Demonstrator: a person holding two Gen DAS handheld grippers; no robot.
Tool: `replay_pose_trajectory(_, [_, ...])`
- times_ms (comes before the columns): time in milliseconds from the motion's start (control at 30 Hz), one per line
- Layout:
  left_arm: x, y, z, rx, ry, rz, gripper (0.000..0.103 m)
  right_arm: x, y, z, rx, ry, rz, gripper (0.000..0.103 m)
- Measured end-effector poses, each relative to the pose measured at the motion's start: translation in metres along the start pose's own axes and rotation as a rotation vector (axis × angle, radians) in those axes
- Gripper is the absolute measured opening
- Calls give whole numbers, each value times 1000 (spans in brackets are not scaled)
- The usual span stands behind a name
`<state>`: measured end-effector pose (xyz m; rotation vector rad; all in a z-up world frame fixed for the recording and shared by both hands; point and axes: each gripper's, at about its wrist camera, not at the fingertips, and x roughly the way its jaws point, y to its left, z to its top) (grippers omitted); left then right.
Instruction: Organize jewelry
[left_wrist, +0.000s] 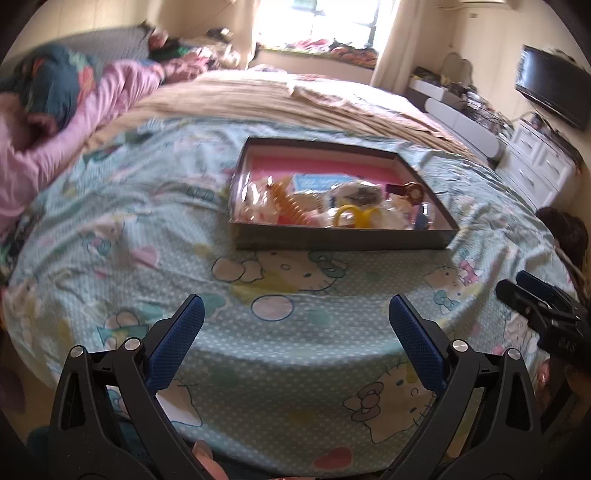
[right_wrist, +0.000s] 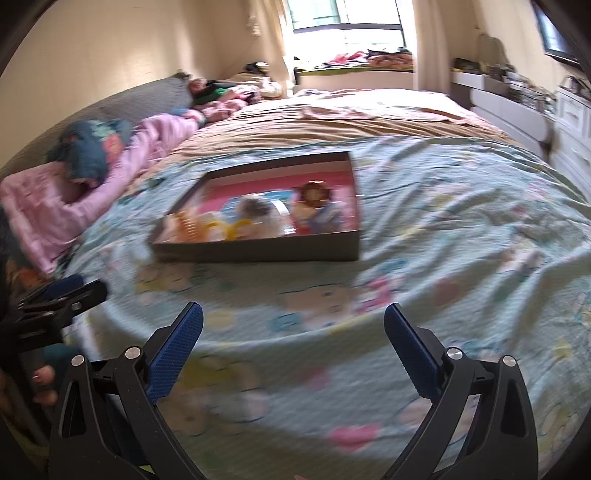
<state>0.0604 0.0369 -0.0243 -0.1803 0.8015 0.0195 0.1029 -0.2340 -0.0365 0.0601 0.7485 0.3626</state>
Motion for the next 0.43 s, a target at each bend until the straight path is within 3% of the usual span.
replay_pose_trajectory(133, [5, 25, 14, -81, -10, 35, 94, 11, -43, 12, 70, -8, -93, 98])
replay_pose_trajectory(200, [13, 42, 29, -88, -12, 122, 94, 18, -73, 22, 106, -20, -142, 98])
replay_pose_trajectory(233, [21, 57, 40, -94, -4, 201, 94, 22, -88, 27, 115, -28, -179, 98])
replay_pose_trajectory(367, [58, 111, 76, -117, 39, 372, 94, 50, -155, 52, 158, -11, -348, 98])
replay_pose_trajectory(433, [81, 139, 91, -132, 71, 442, 94, 62, -184, 59, 189, 1, -391, 98])
